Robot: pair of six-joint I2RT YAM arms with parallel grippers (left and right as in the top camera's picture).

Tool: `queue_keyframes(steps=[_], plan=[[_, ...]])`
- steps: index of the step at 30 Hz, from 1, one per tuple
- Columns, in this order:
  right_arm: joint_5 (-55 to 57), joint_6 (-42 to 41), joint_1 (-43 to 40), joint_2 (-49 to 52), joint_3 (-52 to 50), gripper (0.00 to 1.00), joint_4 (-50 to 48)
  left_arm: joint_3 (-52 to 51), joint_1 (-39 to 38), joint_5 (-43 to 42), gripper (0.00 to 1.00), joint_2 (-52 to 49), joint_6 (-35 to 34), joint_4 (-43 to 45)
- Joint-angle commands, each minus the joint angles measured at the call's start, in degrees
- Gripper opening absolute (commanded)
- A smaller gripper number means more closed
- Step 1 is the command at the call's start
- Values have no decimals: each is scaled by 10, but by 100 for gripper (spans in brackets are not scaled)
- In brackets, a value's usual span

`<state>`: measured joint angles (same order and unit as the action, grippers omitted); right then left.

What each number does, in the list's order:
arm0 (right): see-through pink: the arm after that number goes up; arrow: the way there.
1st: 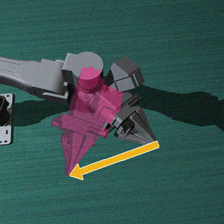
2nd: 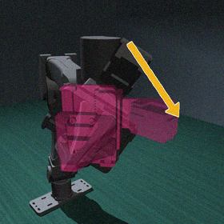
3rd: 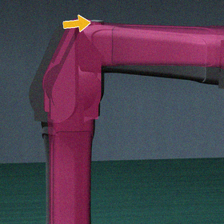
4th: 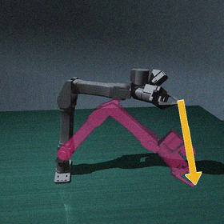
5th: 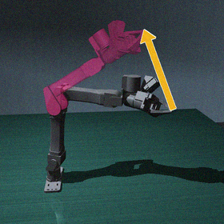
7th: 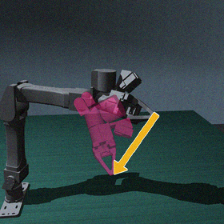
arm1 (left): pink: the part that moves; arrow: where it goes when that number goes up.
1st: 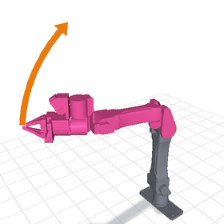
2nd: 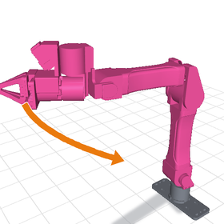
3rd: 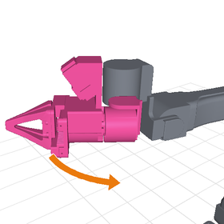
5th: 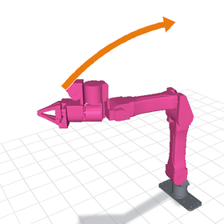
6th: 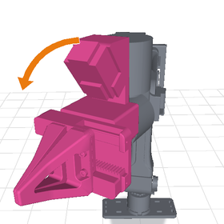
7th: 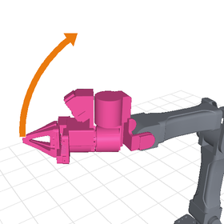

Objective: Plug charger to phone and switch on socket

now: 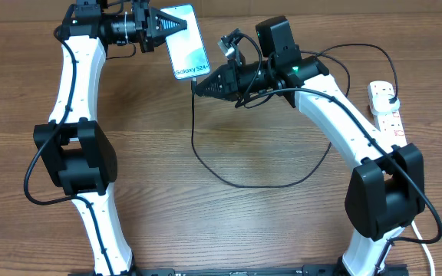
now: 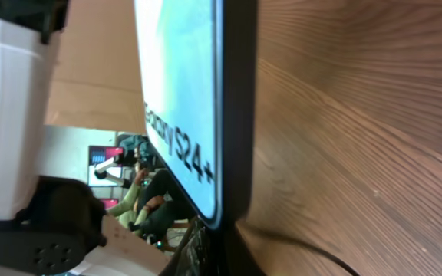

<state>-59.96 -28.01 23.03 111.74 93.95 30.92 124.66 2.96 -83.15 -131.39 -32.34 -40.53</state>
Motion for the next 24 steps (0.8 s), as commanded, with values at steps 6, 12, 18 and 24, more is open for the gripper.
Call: queue_keyframes(steps=[6,12,18,24], plan=[[113,30,2,-6,3,4,47,11,-9,82,5,2,60,-42],[256,35,16,-4,2,4,92,11,-4,309,4,2,86,-167],[307,40,34,-4,2,32,104,11,25,422,4,2,92,-218],[339,40,37,8,9,40,104,11,69,459,4,2,93,-248]])
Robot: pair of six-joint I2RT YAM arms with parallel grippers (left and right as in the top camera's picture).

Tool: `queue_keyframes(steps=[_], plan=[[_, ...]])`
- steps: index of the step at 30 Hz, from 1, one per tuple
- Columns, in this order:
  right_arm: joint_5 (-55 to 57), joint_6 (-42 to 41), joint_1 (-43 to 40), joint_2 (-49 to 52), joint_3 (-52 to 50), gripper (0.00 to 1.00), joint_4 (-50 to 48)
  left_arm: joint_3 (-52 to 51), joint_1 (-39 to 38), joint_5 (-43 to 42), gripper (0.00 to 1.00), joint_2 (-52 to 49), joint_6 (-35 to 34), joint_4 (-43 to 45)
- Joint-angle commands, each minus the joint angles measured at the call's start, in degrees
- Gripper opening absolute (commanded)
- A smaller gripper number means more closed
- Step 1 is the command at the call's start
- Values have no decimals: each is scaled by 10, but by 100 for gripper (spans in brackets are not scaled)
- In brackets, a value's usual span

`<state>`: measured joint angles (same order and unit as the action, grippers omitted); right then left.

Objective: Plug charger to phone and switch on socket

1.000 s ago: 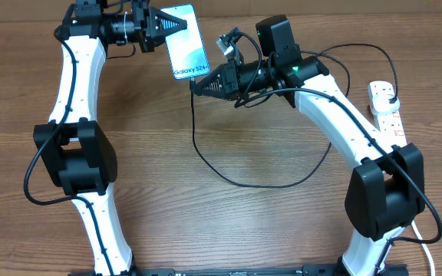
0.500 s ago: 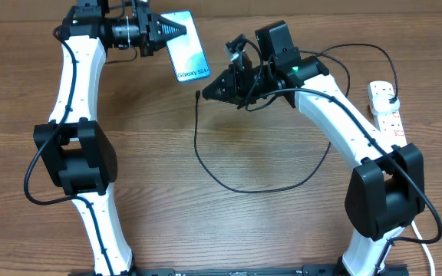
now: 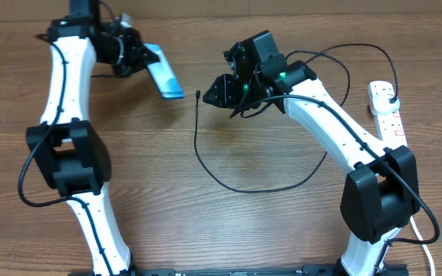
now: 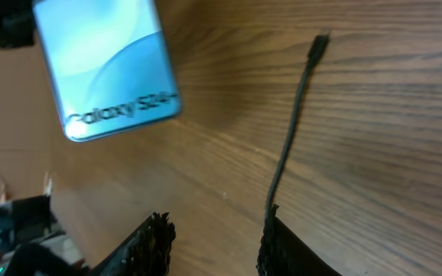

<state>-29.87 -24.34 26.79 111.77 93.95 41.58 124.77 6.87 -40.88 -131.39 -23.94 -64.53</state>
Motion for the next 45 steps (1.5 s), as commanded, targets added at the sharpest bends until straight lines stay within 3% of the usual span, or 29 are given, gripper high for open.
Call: queue_keyframes(steps=[1,9,18,37,45], plan=[[42,3,-1,15,15,40,-2,10,35,36,4,2,11,-11],[24,8,0,110,91,41,-3,10,54,36,4,2,26,-39],[-50,5,0,196,102,46,-85,10,51,36,4,2,35,-51],[-47,-13,3,266,99,46,-162,10,51,36,4,2,41,-56],[-38,-87,5,304,99,45,-186,10,51,36,4,2,43,-58]])
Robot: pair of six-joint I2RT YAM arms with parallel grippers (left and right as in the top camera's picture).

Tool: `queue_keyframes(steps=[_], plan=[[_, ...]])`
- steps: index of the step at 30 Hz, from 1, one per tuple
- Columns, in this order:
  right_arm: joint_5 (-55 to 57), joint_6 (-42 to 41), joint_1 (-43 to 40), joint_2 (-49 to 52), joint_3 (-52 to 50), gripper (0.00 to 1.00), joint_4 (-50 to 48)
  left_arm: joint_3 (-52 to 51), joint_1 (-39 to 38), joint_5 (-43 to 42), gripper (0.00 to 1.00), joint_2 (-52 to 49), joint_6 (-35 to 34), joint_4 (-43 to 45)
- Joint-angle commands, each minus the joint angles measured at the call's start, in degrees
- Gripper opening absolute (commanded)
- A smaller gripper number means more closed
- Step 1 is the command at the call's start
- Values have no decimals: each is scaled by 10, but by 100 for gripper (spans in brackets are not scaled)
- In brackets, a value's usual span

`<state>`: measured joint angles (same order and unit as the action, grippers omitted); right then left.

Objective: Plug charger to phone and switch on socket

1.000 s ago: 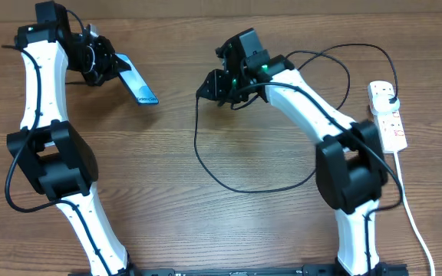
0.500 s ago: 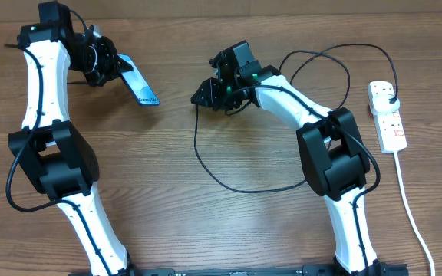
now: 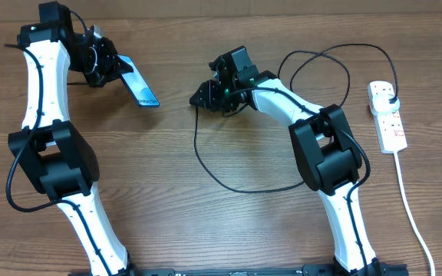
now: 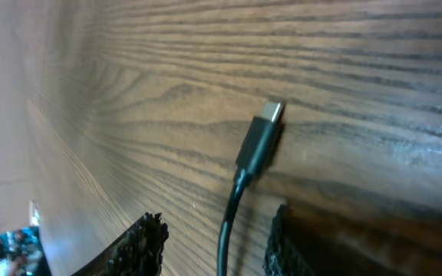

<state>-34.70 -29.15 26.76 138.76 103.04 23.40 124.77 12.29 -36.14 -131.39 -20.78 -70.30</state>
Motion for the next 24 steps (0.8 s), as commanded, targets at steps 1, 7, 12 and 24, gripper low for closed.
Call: queue_keyframes(steps=[1,7,12,24], plan=[[10,-44,7,35,8,44,-7,10,-3,-11,4,2,12,0],[19,-81,24,53,8,39,-20,10,-3,-12,4,2,15,0],[20,-86,24,55,8,24,-21,10,-3,-12,4,2,15,-1],[-29,-50,-12,45,9,4,7,10,-3,-12,4,2,15,-2]])
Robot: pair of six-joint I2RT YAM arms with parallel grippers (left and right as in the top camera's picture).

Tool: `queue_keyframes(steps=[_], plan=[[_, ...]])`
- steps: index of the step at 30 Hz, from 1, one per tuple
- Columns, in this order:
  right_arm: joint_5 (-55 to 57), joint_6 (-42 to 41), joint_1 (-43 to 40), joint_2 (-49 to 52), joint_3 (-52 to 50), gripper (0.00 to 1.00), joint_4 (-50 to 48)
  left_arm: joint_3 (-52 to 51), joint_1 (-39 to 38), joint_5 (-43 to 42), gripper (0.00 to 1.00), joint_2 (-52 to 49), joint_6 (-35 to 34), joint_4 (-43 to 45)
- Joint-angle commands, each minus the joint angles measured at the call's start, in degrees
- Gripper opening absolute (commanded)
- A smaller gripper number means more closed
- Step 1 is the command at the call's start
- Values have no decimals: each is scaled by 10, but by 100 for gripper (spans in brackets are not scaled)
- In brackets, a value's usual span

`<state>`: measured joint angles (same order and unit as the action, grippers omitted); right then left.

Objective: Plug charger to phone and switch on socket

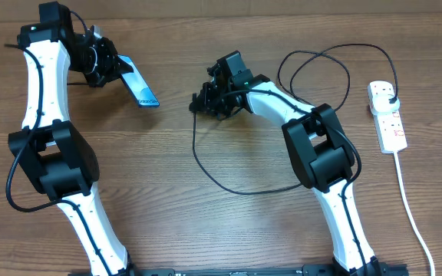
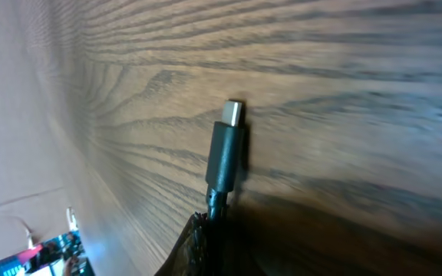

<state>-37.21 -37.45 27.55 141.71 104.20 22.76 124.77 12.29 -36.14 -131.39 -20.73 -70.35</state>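
The phone (image 1: 140, 87) hangs tilted above the table at the far left, light-blue screen showing, with my left gripper (image 1: 118, 69) shut on its upper end. The black charger cable (image 1: 240, 188) loops over the middle of the table. Its USB-C plug (image 2: 226, 149) lies on the wood with the metal tip pointing away from the wrist camera. My right gripper (image 1: 200, 103) (image 2: 212, 230) is down at the table, shut on the cable just behind the plug. The white socket strip (image 1: 387, 116) lies at the far right with a white adapter plugged in.
The cable runs from the adapter in a wide arc across the back of the table to my right arm. A white lead goes from the strip down the right edge. The phone and the plug are well apart, with bare wood between them.
My right gripper was open with a finger on either side of the plug; now its fingers are shut on the cable behind the plug. The left gripper and phone have not moved.
First the left gripper held the phone at the back centre with the cable end and my right gripper at its lower edge. Then the phone was further left, the plug loose on the table and the right gripper open. Later it straddled the plug, and now grips it.
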Motion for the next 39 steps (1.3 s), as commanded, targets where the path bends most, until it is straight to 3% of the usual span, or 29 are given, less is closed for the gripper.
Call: queue_keyframes(steps=[1,7,14,21,26,31,39], plan=[[-8,43,-24,9,-3,4,19,10,-3,-14,4,2,15,-2],[-18,161,-40,-68,-2,4,79,10,-3,-47,4,2,15,2],[-124,300,-41,-180,-2,4,192,10,-3,-212,4,2,15,35],[-152,321,-40,-266,-2,4,253,10,-3,-428,4,2,14,111],[-184,322,-40,-311,-2,4,280,10,-3,-515,4,2,14,141],[-232,336,-40,-320,-6,4,320,10,-4,-544,4,2,-5,163],[-237,329,-7,-320,-34,4,305,15,-24,-544,4,2,-115,260]])
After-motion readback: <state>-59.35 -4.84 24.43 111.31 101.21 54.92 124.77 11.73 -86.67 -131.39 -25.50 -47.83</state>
